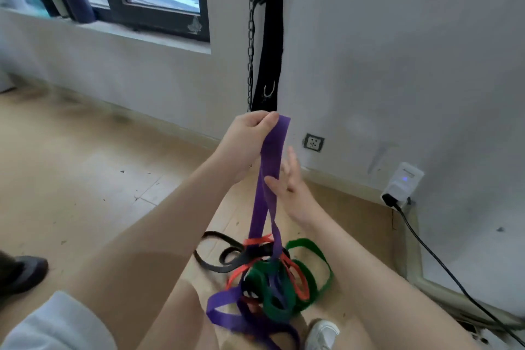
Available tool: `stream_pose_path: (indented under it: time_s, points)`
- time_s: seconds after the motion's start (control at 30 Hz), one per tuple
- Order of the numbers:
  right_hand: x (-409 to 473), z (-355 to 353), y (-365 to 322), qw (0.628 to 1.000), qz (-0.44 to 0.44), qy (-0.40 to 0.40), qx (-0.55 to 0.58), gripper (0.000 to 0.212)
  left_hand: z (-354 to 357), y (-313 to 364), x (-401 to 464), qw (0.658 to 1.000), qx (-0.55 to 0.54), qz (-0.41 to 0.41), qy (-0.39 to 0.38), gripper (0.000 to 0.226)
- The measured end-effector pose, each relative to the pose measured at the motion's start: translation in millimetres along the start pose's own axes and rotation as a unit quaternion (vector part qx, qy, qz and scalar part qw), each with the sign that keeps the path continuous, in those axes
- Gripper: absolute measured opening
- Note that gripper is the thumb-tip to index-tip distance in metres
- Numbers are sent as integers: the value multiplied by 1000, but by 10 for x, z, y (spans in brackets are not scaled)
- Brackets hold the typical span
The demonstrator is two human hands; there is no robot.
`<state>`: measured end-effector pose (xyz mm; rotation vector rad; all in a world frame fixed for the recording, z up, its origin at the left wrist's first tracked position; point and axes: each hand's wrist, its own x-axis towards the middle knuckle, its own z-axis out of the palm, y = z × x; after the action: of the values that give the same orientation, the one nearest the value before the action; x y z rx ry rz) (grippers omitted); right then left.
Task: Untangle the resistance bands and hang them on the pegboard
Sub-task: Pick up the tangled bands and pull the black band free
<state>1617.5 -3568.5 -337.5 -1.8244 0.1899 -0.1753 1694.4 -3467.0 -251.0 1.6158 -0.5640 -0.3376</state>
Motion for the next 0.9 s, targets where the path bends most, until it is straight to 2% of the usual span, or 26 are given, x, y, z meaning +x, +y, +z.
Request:
stream_pose_path:
  time_s: [0.07,0.1,0.13,0.2,0.3,0.4,0.47,0.53,0.6,0.67,0.83,0.9]
  points:
    - [-2,-68,-137,1000,-4,-24,-3,29,7,211,-33,999,-27,23,0,31]
    - [-8,-108,-236,999,-8,-19,-25,17,-1,307,-53,998,-46,31,-4,29]
    - [-14,-150,-344,999,-12,-4,-42,15,-20,386,-69,997,-70,33,-4,27]
    - [-26,-221,-555,998,-9,51,-32,18,-76,473,-79,996,-82,29,23,27]
    - [-5,-297,-806,989,32,118,87,23,-133,312,-182,997,16,-23,67,36]
    - [107,-354,-1149,958,14,133,252,31,-65,73,-457,998,7,-65,-15,42]
    - [214,-403,-1474,925,-22,131,355,34,4,53,-576,998,-20,-25,-56,36]
    - [301,-413,-1772,899,-30,122,419,40,21,107,-594,997,-38,48,-41,35]
    - [381,-399,-1914,882,-31,123,454,39,26,119,-580,992,-44,113,-16,54]
    - [414,-362,-1890,876,-18,138,462,43,40,102,-593,989,-16,143,13,57]
    - [338,-348,-1415,859,47,160,483,34,22,-188,-679,997,7,62,53,31]
    - [271,-354,-1148,883,70,140,443,47,24,-341,-667,997,17,25,68,28]
